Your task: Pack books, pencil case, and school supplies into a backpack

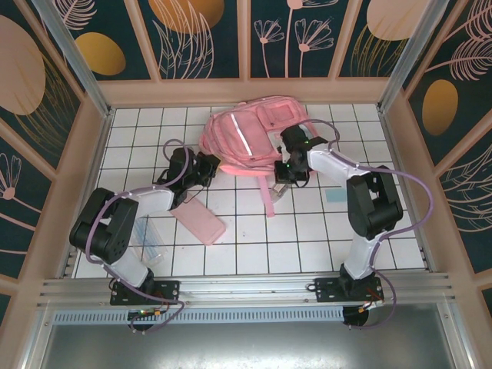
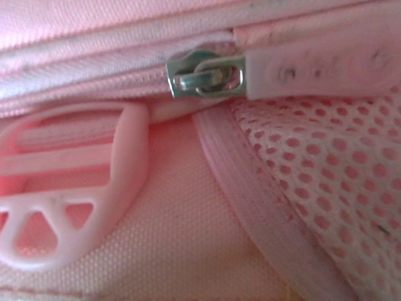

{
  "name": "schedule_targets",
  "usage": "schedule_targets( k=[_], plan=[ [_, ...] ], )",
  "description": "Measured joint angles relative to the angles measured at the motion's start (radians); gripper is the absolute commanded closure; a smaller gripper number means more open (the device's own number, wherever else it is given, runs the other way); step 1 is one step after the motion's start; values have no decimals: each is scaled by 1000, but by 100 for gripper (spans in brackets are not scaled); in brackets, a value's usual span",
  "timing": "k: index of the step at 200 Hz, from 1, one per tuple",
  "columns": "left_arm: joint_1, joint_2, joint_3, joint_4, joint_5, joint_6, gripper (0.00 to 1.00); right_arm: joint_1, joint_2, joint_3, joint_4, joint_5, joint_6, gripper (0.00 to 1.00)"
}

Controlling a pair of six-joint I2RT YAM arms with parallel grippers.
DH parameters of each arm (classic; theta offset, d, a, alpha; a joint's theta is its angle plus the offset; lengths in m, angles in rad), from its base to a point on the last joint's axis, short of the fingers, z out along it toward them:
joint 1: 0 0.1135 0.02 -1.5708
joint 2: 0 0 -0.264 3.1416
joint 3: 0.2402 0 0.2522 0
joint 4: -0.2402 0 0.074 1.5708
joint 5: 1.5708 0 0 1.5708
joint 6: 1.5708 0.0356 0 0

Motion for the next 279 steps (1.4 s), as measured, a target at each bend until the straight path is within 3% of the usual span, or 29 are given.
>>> schedule_targets(
  k=[12, 31, 37, 43, 50, 55, 69, 77, 99, 144, 179, 233, 279],
  plan=[
    [-5, -3, 0, -5, 0, 3, 100, -2, 0, 13, -5, 22, -14, 100],
    [-5, -3, 0, -19, -2, 12, 96, -3, 0, 12, -4, 3, -27, 64],
    [-3, -5, 0, -27, -7, 17, 87, -9, -2, 8, -4, -16, -32, 42],
    [2, -7, 0, -36, -11, 23, 71, -19, -7, -2, 2, -43, -34, 29],
    [9, -11, 0, -49, -22, 31, 43, -34, -18, -16, 8, -78, -33, 21],
    [15, -16, 0, -57, -26, 40, 29, -51, -31, -31, 13, -116, -35, 16],
    [31, -35, 0, -93, -41, 59, 13, -90, -69, -62, 31, -206, -40, 1],
    [37, -49, 0, -116, -53, 74, 8, -106, -95, -73, 44, -249, -51, 1],
    [42, -114, 17, -222, -93, 154, 7, -122, -162, -76, 80, -303, -55, 1],
    [41, -204, 162, -437, -170, 414, 14, -171, -216, -76, 203, -254, -24, 1],
    [38, -78, 318, -523, -137, 549, 19, -173, -216, -88, 338, -164, 42, 1],
    [-48, 132, 487, -644, -105, 669, 25, -219, -219, -149, 562, -170, 180, 1],
    [-153, 253, 685, -755, -75, 821, 41, -244, -219, -169, 571, -164, 199, 19]
  ],
)
